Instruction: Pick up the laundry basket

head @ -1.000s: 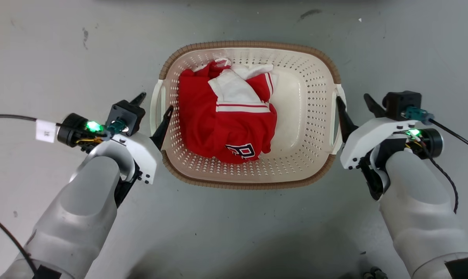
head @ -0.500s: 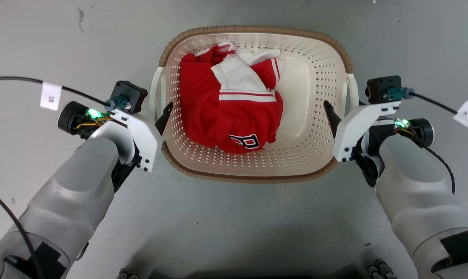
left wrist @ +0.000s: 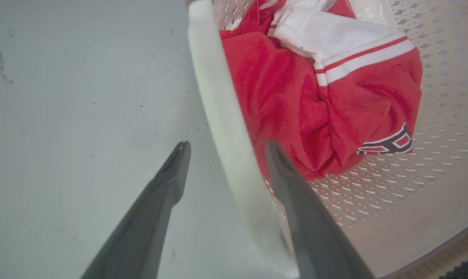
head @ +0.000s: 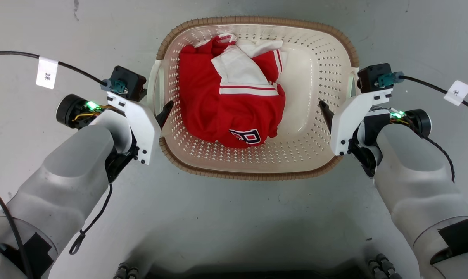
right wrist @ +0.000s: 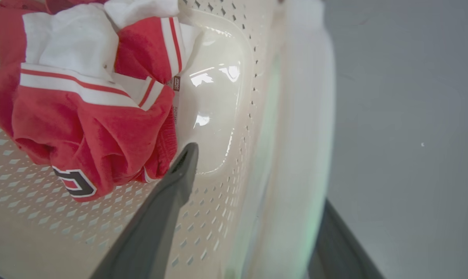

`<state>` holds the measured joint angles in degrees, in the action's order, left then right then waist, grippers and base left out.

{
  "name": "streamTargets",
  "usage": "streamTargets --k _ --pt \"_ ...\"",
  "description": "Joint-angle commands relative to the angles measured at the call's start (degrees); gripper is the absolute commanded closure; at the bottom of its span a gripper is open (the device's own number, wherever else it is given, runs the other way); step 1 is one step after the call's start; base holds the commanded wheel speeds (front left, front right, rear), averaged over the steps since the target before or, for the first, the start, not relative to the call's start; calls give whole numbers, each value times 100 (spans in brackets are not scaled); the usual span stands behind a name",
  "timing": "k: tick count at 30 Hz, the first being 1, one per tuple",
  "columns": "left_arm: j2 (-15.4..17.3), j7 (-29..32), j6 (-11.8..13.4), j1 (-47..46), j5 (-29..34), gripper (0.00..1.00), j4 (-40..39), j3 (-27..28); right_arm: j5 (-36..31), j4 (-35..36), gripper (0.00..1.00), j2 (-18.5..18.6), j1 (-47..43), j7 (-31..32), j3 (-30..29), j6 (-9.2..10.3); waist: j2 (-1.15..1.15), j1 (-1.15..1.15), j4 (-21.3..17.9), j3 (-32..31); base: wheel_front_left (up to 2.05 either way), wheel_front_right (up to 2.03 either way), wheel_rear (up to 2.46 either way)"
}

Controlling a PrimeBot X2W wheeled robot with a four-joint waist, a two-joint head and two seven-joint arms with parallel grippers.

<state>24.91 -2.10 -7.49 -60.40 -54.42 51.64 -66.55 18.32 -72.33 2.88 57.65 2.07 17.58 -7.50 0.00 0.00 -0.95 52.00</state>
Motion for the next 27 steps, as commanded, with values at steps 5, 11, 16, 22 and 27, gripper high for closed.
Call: streamTargets --k 5,11,16,22,27 --pt "15 -13 9 -136 -302 0 61 -285 201 -28 0 -1 99 53 129 2 0 0 2 16 0 0 0" --pt "-20 17 9 -117 -560 100 20 -534 274 -95 100 -1 84 82 131 2 0 0 32 2 0 0 0" --pt "7 -38 1 -134 -649 100 -14 -619 102 -132 100 20 134 50 100 -5 0 0 67 -40 0 0 0" --pt "47 1 1 -33 -481 100 -39 -671 -147 -152 100 22 164 128 -31 -5 0 0 114 -219 0 0 0" --pt "110 265 1 103 -537 100 -199 -686 -501 -153 100 24 73 503 -86 -5 0 0 126 -639 0 0 0"
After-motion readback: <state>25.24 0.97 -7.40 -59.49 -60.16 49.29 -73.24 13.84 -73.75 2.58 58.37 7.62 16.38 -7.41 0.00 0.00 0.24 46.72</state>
